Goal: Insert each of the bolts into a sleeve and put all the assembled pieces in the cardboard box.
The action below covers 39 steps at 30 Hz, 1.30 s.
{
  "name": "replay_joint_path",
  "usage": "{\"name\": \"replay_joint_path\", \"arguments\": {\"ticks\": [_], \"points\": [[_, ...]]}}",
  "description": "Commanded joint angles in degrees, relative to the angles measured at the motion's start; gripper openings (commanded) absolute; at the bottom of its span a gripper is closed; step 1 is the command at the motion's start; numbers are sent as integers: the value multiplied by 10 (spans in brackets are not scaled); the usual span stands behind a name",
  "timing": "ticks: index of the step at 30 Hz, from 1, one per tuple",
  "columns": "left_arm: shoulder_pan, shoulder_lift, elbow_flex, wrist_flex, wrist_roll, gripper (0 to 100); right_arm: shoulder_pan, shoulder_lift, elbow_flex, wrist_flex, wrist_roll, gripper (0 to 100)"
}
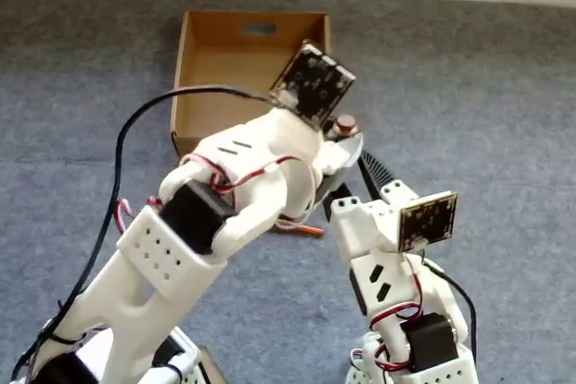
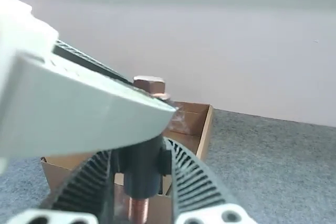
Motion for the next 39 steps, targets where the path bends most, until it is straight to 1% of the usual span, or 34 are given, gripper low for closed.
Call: {"name": "replay_joint_path", "arguments": {"ticks": [1,4,8,12,14,21,36,37,39], "points": [[-7,-60,36,-43,-4,8,0,-6,-5,-12,3,5],[-9,-91,74,-60,-4,9,0,-6,-5,-12,3,5],[-9,-105,96,-61,-4,19,-1,-6,-5,-12,2,5],[-9,-107,104,-61,-4,107,-1,-6,-5,-12,3,5],[-9,-108,104,-61,-4,129,-1,-6,-5,-12,3,5],[-10,-111,95,-60,-4,130,-3,-5,-5,-12,2,5],[-10,-213,147,-61,-7,133,-3,-2,-5,-12,2,5],[-13,-217,148,-59,-8,133,-3,-2,-5,-12,2,5],[-41,-227,148,-57,-8,132,-3,-2,-1,-12,2,5]]}}
